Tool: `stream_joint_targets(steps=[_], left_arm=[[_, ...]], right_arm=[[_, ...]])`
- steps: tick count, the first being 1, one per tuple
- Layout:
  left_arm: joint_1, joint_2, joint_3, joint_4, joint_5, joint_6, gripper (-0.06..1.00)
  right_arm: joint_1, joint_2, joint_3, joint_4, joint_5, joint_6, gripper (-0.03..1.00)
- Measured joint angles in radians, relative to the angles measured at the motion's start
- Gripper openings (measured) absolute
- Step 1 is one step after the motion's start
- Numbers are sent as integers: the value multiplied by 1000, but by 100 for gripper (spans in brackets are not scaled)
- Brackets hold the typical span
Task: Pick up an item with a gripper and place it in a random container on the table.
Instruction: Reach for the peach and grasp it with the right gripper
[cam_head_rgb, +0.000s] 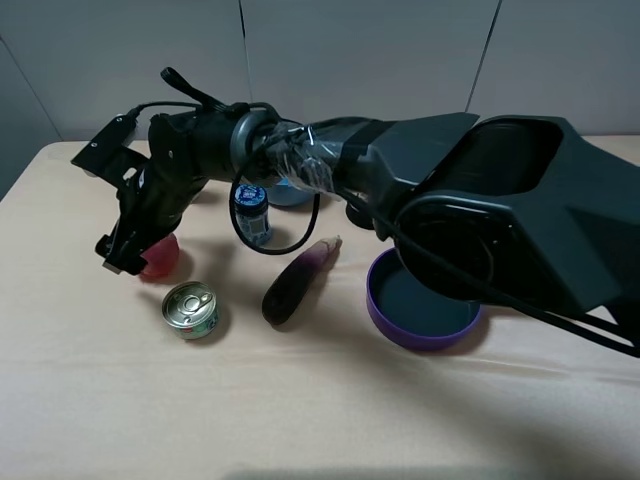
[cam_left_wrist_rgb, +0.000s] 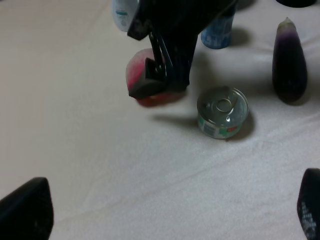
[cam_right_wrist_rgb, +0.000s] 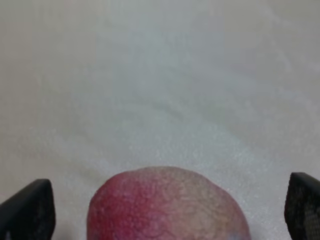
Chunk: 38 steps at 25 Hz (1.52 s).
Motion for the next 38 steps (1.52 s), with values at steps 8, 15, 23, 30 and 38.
stream_joint_targets(steps=[8,15,23,30,38], left_arm=[[0,0,0,0,0,0,99],[0,0,0,0,0,0,99],[0,0,0,0,0,0,99],[0,0,0,0,0,0,99],[0,0,0,0,0,0,99]], right_arm=[[-3,28,0,-2,-2,-3,69],[-6,59,0,-4,-2,-4,69],[-6,62,0,-3,-3,-4,69],[-6,62,0,-2,-2,-4,69],[-6,62,0,0,2,-4,62]])
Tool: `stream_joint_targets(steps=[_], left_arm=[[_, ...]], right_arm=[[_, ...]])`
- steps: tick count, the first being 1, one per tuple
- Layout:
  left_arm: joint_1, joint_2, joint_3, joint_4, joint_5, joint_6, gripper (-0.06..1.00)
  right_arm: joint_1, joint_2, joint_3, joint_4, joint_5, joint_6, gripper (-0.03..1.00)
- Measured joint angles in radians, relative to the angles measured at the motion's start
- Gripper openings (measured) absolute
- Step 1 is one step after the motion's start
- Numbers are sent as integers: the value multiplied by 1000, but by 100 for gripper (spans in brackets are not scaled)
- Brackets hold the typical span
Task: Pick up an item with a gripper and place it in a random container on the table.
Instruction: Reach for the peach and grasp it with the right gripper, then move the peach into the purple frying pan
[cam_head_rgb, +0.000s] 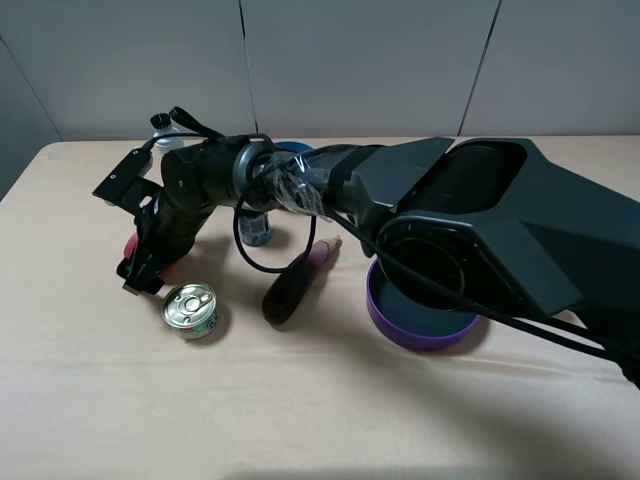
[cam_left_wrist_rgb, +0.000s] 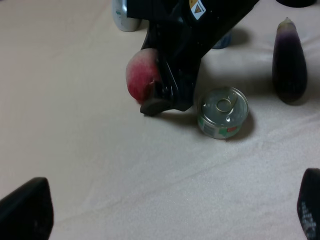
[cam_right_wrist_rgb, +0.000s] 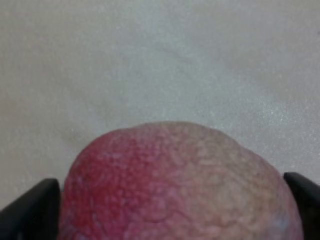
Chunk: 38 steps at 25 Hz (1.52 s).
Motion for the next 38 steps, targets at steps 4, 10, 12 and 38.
stream_joint_targets(steps=[4,10,12,38], left_arm=[[0,0,0,0,0,0,99],[0,0,0,0,0,0,99],[0,0,0,0,0,0,99],[0,0,0,0,0,0,99]], right_arm=[[0,0,0,0,1,0,52],[0,0,0,0,8,0,52],[0,0,0,0,9,0,52],[0,-95,0,-3,127,0,52]])
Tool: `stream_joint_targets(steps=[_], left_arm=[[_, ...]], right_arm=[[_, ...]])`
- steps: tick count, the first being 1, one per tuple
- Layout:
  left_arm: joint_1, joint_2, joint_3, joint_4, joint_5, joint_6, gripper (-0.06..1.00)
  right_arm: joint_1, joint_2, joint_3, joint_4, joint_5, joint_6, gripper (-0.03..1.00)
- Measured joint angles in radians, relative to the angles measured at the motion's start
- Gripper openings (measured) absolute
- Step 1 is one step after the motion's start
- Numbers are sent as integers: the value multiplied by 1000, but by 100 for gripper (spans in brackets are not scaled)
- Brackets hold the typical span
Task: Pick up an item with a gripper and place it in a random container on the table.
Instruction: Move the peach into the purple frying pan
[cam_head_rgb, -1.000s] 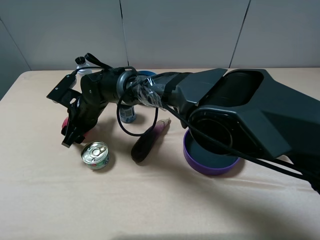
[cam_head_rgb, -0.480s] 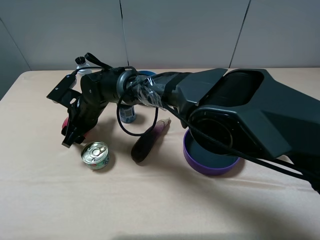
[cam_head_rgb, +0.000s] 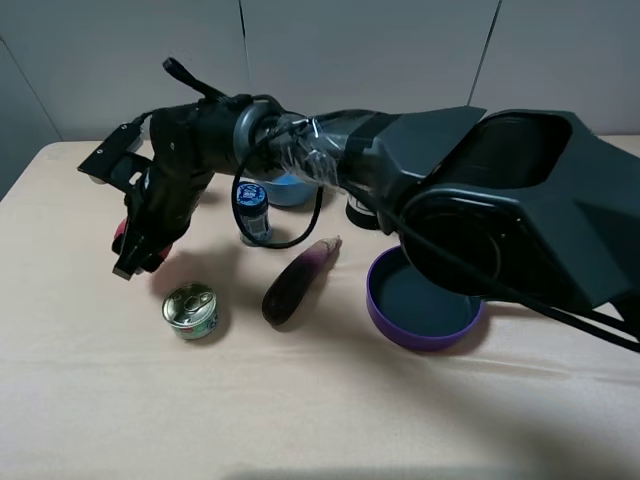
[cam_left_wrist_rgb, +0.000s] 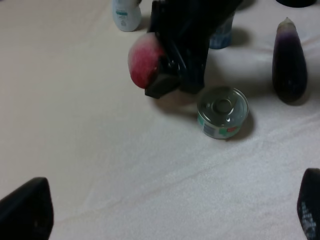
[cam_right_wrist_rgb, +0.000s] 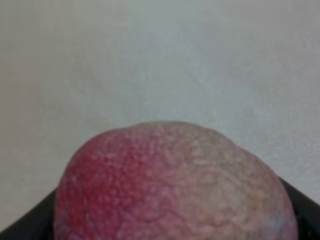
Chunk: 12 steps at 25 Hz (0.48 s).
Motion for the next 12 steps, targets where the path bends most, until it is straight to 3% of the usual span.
stream_joint_targets(steps=[12], left_arm=[[0,0,0,0,0,0,99]], right_arm=[[0,-159,0,-39,144,6,52]])
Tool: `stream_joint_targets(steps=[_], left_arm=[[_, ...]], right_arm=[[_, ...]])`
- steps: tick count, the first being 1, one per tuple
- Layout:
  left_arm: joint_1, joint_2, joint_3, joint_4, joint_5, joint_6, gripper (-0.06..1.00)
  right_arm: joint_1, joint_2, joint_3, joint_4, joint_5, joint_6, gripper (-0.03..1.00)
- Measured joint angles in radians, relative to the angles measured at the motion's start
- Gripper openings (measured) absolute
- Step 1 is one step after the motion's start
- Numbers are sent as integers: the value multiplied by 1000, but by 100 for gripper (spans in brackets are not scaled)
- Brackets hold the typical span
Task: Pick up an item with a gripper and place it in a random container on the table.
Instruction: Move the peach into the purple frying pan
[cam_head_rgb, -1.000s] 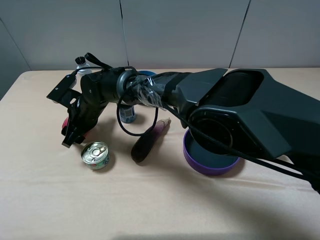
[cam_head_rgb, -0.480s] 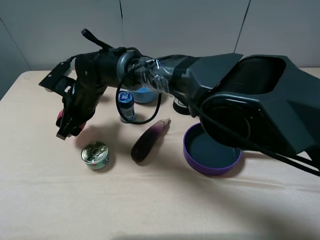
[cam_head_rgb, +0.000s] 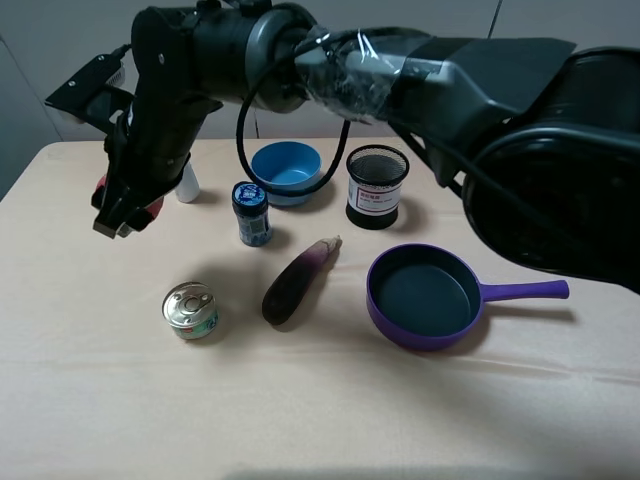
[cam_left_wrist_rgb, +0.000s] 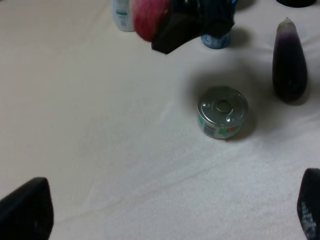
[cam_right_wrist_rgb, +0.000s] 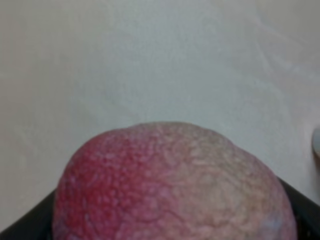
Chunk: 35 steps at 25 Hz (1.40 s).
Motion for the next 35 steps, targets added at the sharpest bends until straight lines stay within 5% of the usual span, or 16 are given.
stream_joint_targets(steps=[17,35], left_arm=[[0,0,0,0,0,0,99],[0,0,0,0,0,0,99]], right_arm=[[-37,-159,49,-110,308,46,52],[-171,-505,632,-137,136,48,52]])
